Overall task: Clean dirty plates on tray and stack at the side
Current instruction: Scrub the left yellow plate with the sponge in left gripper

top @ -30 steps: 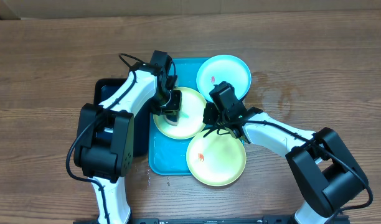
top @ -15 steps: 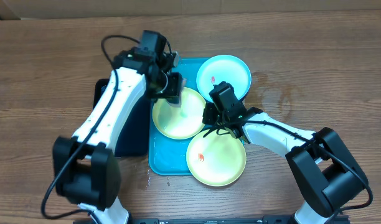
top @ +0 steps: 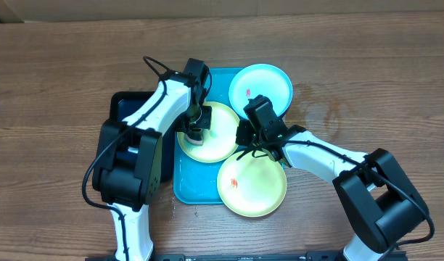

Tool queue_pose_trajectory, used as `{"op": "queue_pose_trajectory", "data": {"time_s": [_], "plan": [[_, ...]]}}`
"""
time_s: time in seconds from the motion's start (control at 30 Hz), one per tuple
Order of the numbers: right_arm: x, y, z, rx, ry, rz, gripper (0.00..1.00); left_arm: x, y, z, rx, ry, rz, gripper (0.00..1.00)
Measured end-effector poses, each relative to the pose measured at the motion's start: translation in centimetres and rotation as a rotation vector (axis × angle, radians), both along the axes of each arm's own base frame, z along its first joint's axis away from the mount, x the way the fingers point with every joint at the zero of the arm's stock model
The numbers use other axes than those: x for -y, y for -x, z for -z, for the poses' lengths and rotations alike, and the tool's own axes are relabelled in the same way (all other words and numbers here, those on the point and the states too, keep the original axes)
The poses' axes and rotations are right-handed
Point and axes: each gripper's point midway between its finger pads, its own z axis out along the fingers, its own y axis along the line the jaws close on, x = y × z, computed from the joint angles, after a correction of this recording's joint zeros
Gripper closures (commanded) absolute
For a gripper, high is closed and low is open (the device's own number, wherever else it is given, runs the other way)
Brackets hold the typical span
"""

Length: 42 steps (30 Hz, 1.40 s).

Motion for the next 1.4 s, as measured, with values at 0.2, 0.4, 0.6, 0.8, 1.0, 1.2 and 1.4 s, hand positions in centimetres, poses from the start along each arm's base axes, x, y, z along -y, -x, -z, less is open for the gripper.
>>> {"op": "queue_pose_trajectory", "data": {"time_s": [0.2,0.4,0.6,0.8,1.0,1.2,1.4], "plan": [[0.1,0.0,0.1,-0.002,0.003,0.001,0.96,2.9,0.8,-0.2,-0.062,0.218,0.058,0.96],[0.1,0.0,0.1,-0.002,0.003,0.001,0.96,6.6,2.0,-1.6,-0.111,0.438,0.104,0.96],[0.1,0.0,0.0,-0.002,0.002,0.000,0.96,6.2,1.1,-5.6,0.002,0.421,0.112,0.96],[0.0,0.1,0.0,-0.004,-0.001,-0.001,0.96,3.5,0.0,-8.1,0.129,0.211,0.075,0.96],[0.0,0.1,0.0,-0.004,-0.002,-0.002,0.96,1.5,-0.3,-6.1,0.136,0.042,0.016,0.96],[0.0,0.1,0.0,-0.004,-0.002,-0.002,0.96,0.3,0.0,-1.1,0.040,-0.055,-0.013,0.96],[0.0,0.1,0.1,-0.006,0.000,-0.002,0.96,1.0,0.4,0.1,-0.016,0.006,-0.015,0.96]]}}
